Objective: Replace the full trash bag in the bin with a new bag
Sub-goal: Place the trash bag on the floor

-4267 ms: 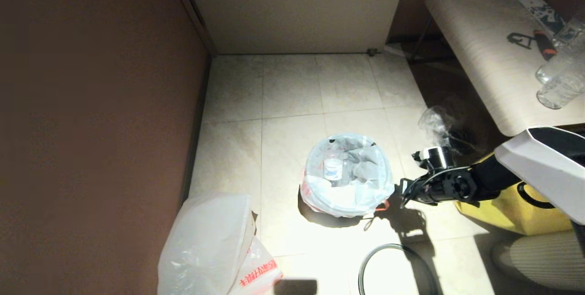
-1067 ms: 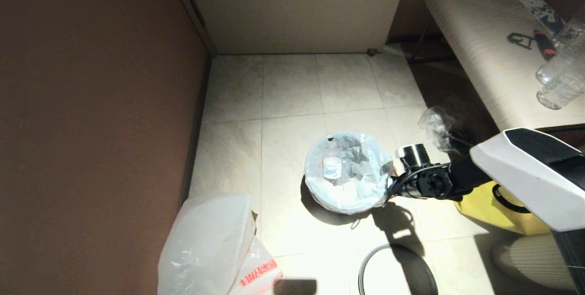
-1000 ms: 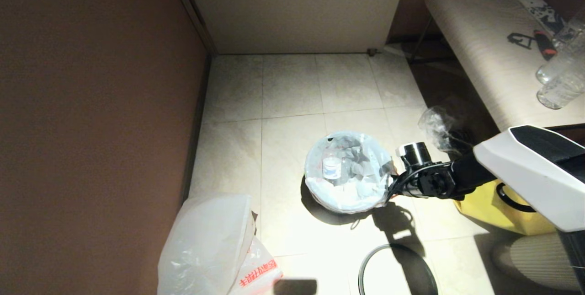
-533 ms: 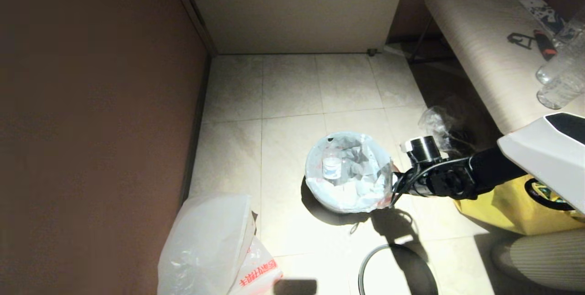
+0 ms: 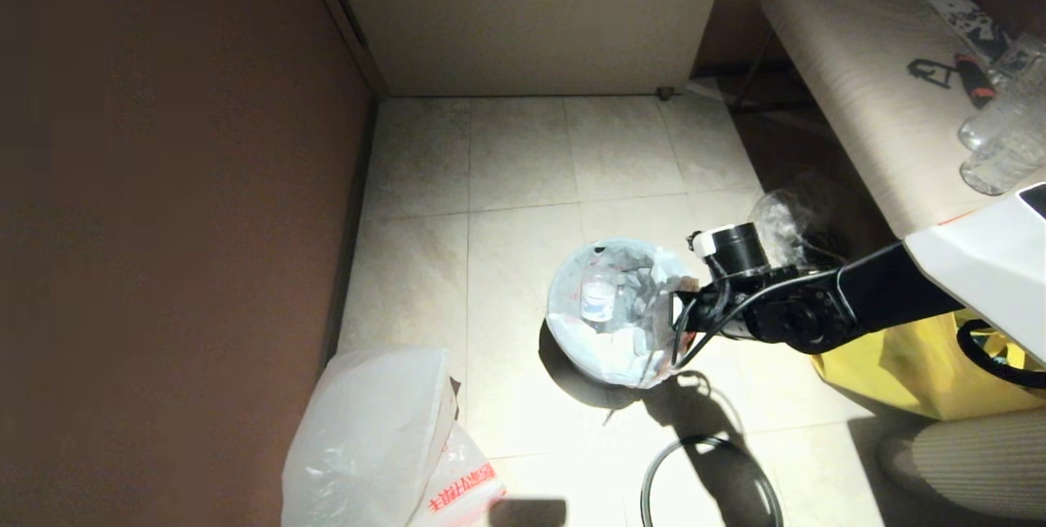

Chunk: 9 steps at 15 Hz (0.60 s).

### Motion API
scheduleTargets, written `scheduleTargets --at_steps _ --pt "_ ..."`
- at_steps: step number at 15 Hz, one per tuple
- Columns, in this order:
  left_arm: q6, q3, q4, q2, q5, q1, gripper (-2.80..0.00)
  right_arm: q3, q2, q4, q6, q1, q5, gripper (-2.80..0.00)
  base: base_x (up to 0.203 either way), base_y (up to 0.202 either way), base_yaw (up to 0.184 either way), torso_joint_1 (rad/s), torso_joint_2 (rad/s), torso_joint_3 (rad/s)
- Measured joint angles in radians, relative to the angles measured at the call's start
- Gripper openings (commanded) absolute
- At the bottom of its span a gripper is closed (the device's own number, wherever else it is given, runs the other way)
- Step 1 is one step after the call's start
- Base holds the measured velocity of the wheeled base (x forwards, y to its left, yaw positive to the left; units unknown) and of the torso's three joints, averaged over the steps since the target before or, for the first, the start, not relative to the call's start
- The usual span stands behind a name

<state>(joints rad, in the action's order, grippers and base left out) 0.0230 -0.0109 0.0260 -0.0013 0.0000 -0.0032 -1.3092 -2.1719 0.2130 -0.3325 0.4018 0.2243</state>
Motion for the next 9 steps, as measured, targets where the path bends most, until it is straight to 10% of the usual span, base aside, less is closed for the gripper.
scheduleTargets --at_steps 9 --pt "0.0 0.0 0.0 0.0 0.0 0.0 -2.8 -0.13 -0.079 -0.003 0.034 0.01 0.0 -2.8 0.0 0.0 0.0 0.0 0.0 0.0"
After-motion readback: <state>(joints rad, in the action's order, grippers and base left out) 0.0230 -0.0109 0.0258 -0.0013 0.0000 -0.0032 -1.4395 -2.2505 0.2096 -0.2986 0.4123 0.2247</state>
